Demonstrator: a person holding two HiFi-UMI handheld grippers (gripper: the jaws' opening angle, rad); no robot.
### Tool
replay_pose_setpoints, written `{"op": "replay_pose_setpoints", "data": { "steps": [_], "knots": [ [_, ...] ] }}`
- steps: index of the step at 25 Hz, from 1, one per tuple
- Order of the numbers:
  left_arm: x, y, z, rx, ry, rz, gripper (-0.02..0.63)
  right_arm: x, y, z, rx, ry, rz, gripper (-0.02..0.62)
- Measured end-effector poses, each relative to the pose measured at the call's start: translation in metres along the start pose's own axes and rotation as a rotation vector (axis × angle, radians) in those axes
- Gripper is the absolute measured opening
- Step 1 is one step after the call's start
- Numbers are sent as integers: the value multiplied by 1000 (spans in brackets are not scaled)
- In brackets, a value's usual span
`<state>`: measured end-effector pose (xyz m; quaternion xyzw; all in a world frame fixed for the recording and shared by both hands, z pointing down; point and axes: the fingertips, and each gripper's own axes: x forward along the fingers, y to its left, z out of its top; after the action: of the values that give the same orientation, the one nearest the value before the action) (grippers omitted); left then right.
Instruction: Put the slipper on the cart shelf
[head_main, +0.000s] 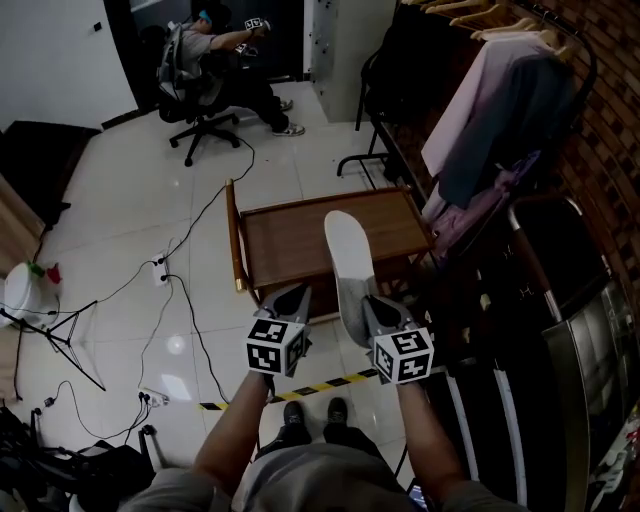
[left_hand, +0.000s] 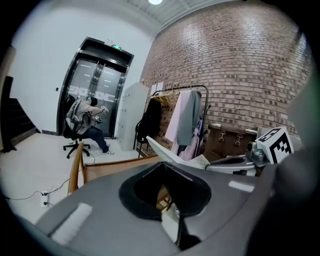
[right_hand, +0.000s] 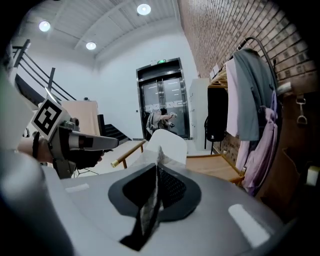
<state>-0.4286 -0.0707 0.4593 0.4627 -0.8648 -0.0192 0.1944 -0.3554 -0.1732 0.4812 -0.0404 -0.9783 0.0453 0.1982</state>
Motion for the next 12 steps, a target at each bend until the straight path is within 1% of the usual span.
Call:
{"op": "replay_pose_setpoints", "data": {
  "steps": [4, 8, 12],
  "knots": [
    [-12, -7, 24, 24, -44, -28, 8, -7, 4, 26, -26, -74, 3, 9],
    [-14, -23, 30, 35, -52, -53, 8, -20, -3, 39, -43, -118, 0, 9],
    [-4, -51, 37, 47, -58, -104, 8, -37, -18, 47, -52, -143, -25, 9]
  ]
}}
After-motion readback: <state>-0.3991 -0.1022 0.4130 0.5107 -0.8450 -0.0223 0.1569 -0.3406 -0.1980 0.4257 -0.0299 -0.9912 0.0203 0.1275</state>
